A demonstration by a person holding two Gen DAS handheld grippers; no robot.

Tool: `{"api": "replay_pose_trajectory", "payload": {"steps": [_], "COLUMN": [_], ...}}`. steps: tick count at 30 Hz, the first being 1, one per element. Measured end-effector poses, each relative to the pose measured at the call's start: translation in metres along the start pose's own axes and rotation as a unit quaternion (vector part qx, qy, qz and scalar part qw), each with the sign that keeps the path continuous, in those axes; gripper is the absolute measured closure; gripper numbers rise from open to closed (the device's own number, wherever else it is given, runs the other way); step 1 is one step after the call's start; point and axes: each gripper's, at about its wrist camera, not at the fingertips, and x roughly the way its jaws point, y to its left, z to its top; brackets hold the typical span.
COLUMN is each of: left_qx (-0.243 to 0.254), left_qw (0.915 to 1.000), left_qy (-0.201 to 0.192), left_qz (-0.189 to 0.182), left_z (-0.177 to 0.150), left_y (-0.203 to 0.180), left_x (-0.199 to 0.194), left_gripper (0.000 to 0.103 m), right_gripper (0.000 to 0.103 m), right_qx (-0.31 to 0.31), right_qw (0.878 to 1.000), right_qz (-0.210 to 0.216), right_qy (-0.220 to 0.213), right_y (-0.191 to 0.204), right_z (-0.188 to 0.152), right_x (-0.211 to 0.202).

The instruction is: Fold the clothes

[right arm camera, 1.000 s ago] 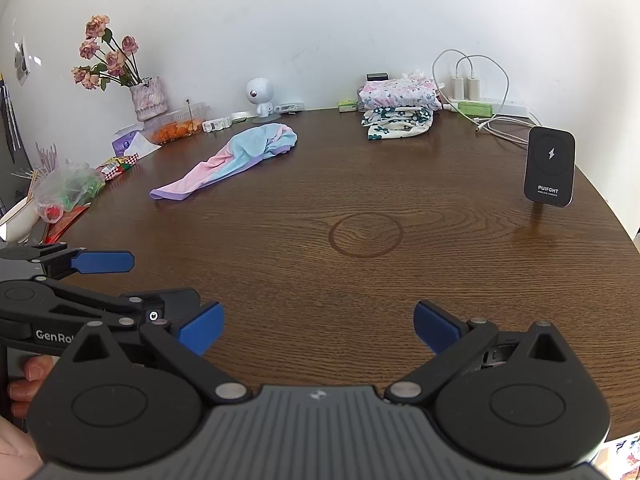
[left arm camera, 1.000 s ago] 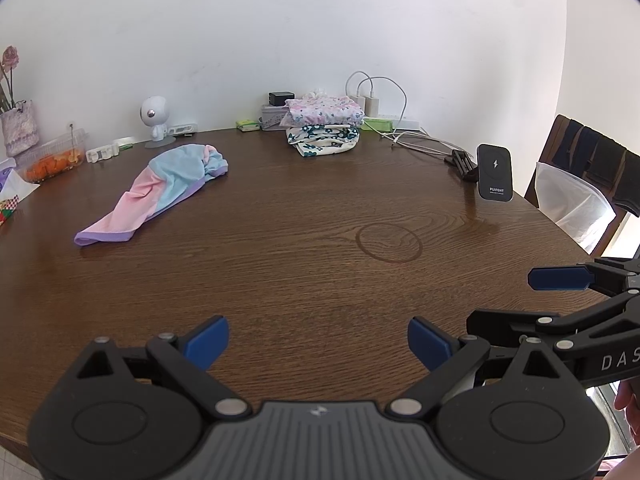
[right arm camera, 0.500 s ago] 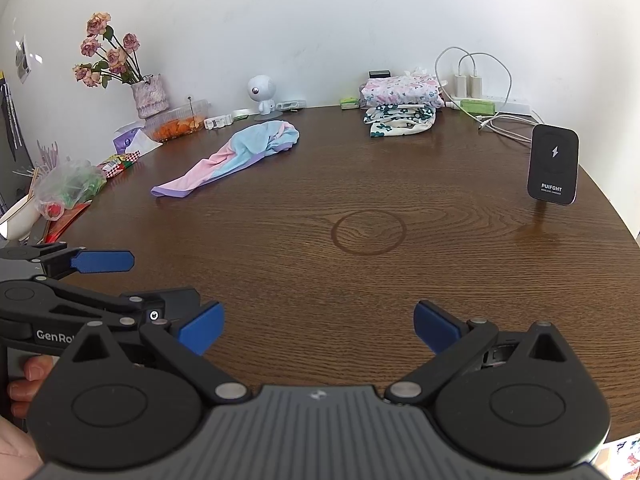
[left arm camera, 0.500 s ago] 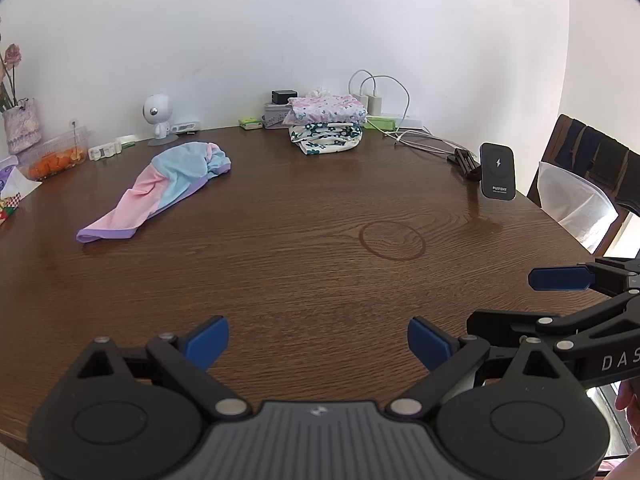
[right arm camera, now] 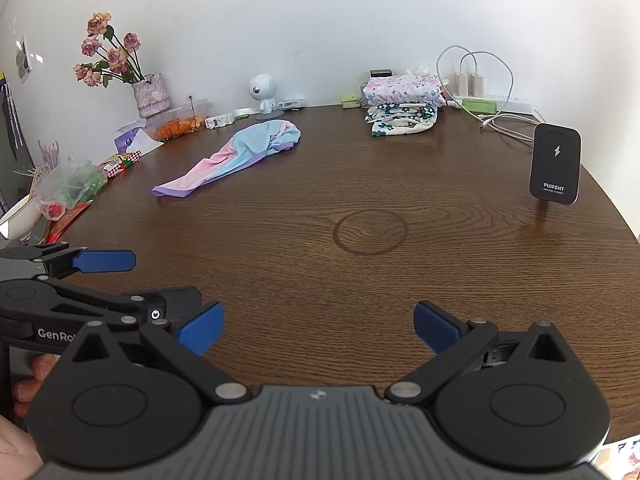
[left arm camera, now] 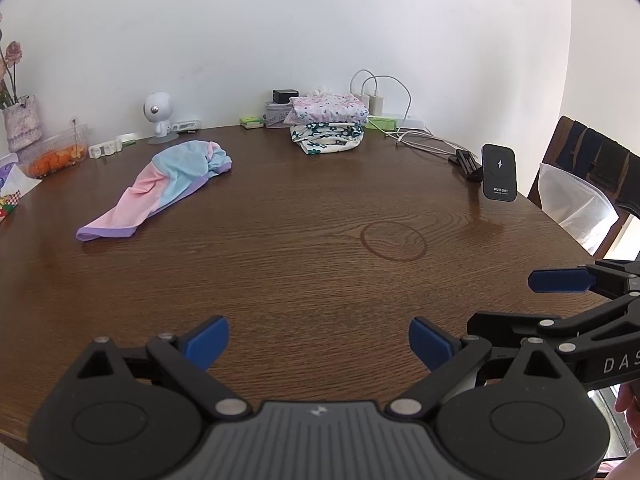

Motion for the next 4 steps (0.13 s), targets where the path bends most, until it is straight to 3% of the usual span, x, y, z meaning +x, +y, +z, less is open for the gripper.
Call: {"api": "replay_pose_trajectory", "payload": {"steps": [4], "left_qx": [0.003], "left_qw": [1.0], "left_qy": [-0.003], "left_qz": [0.003], "left_z": [0.0005], "left_y": [-0.0003], "left_x": [-0.0006], "left_gripper": [0.006], "right_gripper": [0.0], "right_qx": [0.0], "right_qw": [1.0], "right_qz": [0.001], "right_qy": [0.0], "right_y": [0.0013], "right_z": [0.0], "right_x": [-0.0002]}}
